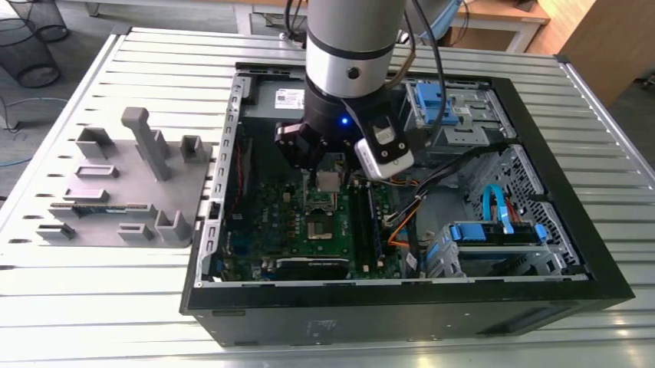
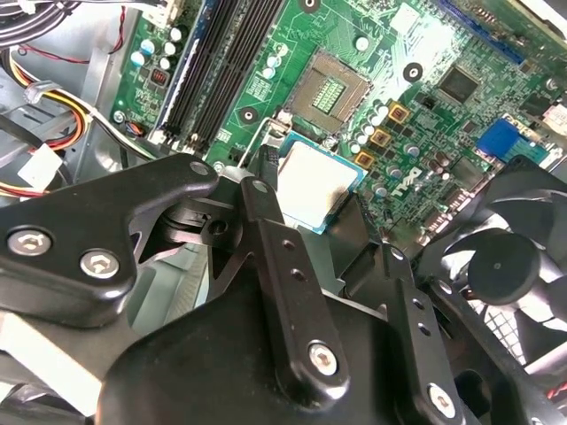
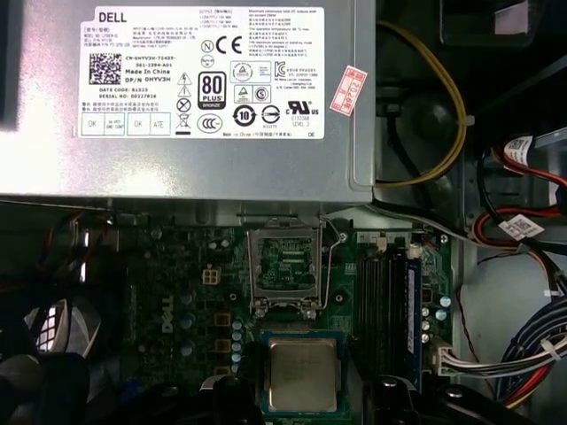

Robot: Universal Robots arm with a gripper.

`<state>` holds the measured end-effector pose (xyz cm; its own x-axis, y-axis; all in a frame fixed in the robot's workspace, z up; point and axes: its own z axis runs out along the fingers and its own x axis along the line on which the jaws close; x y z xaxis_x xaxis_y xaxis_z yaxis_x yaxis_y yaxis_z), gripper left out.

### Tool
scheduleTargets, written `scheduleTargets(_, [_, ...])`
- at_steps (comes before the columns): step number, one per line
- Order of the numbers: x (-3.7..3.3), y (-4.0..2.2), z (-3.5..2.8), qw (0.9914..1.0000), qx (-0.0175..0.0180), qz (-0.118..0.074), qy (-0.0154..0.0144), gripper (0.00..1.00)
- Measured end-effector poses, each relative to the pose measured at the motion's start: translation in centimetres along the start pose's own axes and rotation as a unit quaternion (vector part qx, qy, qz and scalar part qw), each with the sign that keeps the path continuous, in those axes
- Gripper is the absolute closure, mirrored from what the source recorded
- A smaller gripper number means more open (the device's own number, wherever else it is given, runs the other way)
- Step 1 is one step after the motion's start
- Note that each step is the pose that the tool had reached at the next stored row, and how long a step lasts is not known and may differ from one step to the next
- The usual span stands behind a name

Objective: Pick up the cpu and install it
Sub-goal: 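Place the cpu into insertion slot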

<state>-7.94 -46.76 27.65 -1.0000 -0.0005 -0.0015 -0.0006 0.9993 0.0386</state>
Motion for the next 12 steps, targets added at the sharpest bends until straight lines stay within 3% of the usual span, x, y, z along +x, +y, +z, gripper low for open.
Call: scheduleTargets(12, [0.01,-0.52,0.29,1.00000,0.0003,0.000,0.0000,0.53])
